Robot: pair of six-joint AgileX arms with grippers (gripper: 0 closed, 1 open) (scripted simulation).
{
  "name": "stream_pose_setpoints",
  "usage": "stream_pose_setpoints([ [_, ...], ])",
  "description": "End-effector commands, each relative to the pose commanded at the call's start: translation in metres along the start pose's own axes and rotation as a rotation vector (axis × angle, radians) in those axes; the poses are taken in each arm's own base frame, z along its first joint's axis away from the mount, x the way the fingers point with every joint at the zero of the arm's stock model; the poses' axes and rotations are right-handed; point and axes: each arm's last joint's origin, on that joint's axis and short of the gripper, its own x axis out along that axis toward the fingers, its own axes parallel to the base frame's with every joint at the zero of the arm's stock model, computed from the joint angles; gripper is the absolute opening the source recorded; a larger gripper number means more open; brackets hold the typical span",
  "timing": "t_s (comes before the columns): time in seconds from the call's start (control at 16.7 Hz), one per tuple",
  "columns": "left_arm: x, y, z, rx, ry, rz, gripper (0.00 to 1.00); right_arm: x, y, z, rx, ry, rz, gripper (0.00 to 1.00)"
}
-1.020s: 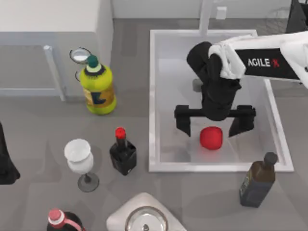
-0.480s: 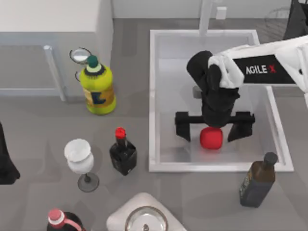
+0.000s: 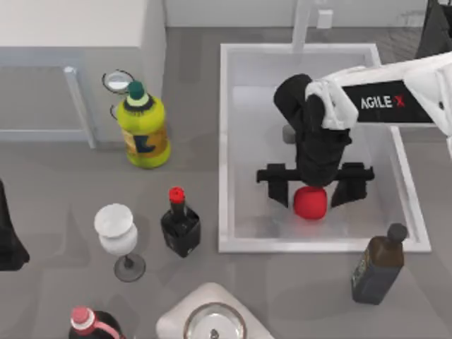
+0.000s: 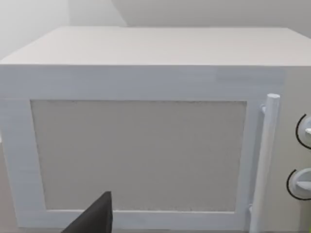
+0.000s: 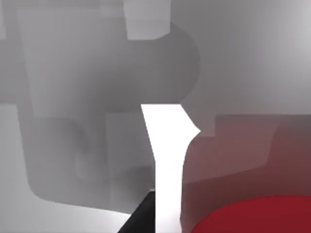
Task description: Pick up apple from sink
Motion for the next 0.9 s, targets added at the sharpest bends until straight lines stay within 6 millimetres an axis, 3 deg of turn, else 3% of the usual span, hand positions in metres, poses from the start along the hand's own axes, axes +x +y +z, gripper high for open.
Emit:
stream_pose_setpoints([
  [0.24, 0.000, 0.000, 0.000, 0.000, 0.000, 0.000, 1.00, 0.000, 0.000, 0.000, 0.000, 0.000, 0.000, 0.02],
  [0.72, 0.000, 0.000, 0.000, 0.000, 0.000, 0.000, 1.00, 0.000, 0.000, 0.000, 0.000, 0.000, 0.000, 0.00],
  [0.78, 0.000, 0.000, 0.000, 0.000, 0.000, 0.000, 1.00, -0.031, 0.001, 0.005, -0.007, -0.052, 0.000, 0.00],
  [0.9, 0.000, 0.000, 0.000, 0.000, 0.000, 0.000, 1.00, -0.033, 0.002, 0.007, -0.007, -0.050, 0.000, 0.00],
])
